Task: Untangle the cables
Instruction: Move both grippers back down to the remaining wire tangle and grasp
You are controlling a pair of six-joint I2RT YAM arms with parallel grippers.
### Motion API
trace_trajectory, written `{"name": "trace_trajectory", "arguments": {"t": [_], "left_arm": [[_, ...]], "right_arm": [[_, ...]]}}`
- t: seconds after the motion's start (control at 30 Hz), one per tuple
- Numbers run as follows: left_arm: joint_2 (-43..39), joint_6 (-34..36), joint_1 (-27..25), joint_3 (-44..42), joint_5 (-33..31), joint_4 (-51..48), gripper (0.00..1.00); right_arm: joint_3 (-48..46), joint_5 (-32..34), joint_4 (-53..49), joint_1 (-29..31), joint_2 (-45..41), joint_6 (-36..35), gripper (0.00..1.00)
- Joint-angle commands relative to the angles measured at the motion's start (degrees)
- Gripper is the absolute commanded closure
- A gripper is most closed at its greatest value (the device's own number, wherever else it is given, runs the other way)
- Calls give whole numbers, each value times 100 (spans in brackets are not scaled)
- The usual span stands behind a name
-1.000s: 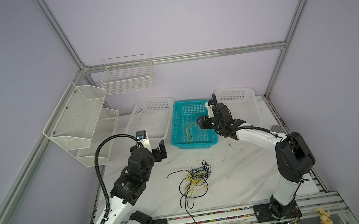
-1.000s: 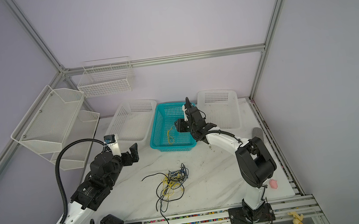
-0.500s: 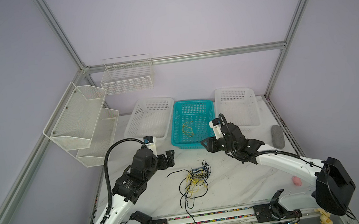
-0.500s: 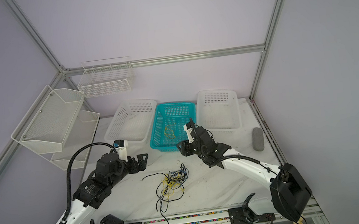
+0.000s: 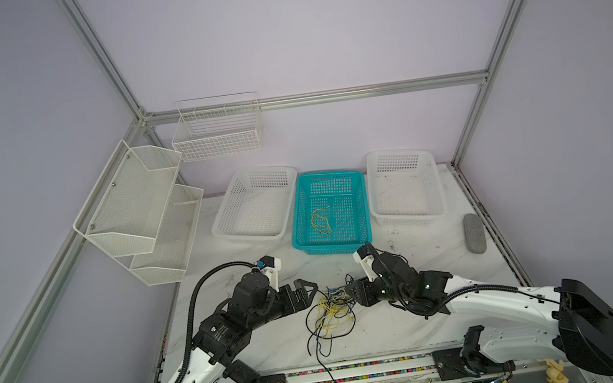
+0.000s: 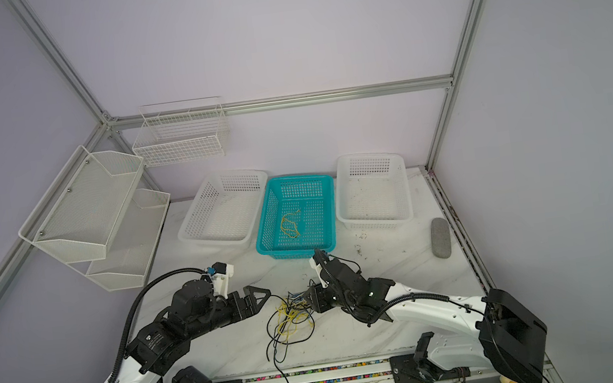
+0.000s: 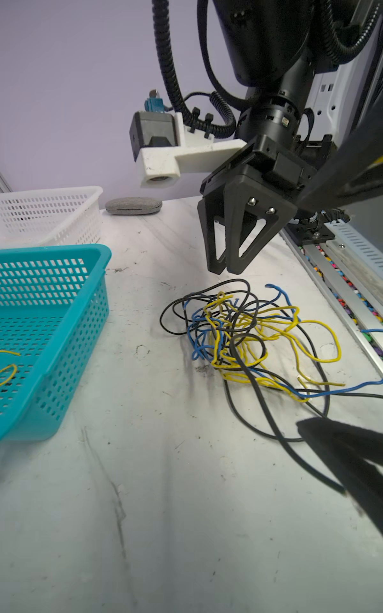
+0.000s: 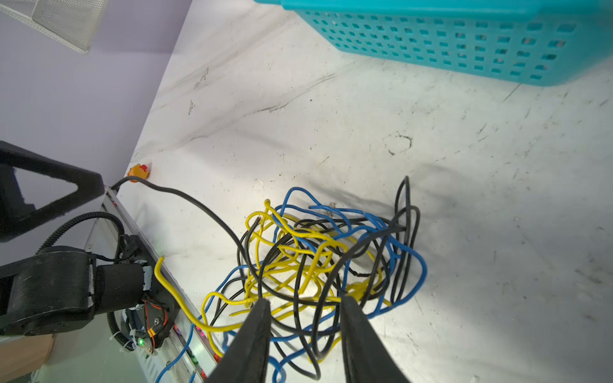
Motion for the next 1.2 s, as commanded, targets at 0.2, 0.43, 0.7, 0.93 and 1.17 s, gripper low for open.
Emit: {"name": "trace_trajectory", "arguments": {"t": [0.2,0.43,0.7,0.93,1.17], "left_arm": [[260,-389,-303,-415,290,194,11],[715,-432,-448,-463,394,699,16],[1027,-531,-659,-524,379,1058,28],[1236,-427,-708,-532,370,1154,38],[1376,-420,-709,-800,448,1510,49]], "right_arm": [[-16,486,-49,558,-258,71,62],[23,573,-311,670,-323,-164,62],[-395,450,51,806,-587,-23,63],[-563,358,337,907,-309,-31,64],[-534,355,676,1032,30,59,65]]}}
